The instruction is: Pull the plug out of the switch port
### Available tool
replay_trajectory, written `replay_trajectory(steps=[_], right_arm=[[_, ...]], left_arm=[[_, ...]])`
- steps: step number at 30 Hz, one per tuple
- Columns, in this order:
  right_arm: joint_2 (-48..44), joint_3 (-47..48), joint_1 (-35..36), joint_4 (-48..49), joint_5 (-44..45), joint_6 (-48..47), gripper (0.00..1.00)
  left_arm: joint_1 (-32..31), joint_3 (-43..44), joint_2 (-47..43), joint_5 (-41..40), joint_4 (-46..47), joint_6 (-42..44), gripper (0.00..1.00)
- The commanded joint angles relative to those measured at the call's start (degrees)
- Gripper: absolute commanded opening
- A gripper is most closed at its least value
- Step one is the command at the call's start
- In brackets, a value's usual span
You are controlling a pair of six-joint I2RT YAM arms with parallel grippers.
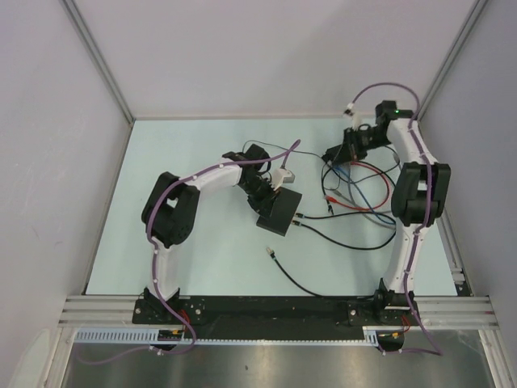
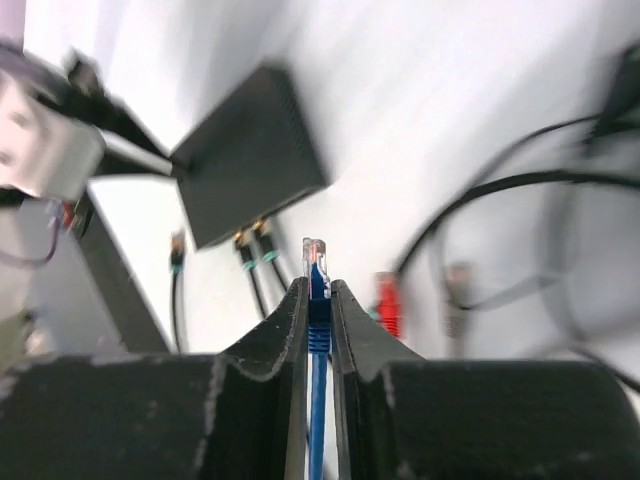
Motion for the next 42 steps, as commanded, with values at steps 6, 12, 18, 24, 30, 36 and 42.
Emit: replay_trajectory(steps=[6,12,18,24,30,36,42], right_arm=[[0.8,18.4,-6.1,11.7,8.3,15.4,0.10],[2.0,20.7,-2.3,20.7,17.0,14.2,0.09],[4.5,21.7,-1.1,25.9,23.3,20.7,0.52],[-3.0,12.2,0.1,26.4,23.0,22.1,0.61],[-8.7,-7.2,3.6,24.6,9.0,19.2,0.60],[-9.2,-19.1,9.4,23.1,4.0,18.3,0.58],[-6.5,-23.4,13.6,24.7,3.7,19.2,0.51]], left_arm=[[-1.0,1.7,4.4,-2.8,-2.2,1.1,0.19],[-1.0,1.3,3.6,-2.4,-2.7,1.5,0.20],[-1.0,1.0,1.7,-2.1,-2.8,1.6,0.19],[-1.0,0.1,-2.9,-1.0,-2.1,1.3,0.22],[-0.9,-3.0,-6.5,-0.3,-1.3,1.5,0.23],[-1.0,-7.3,-9.7,-0.1,-1.2,3.4,0.23],[-1.0,-9.1,-8.8,0.4,-1.3,4.9,0.19]])
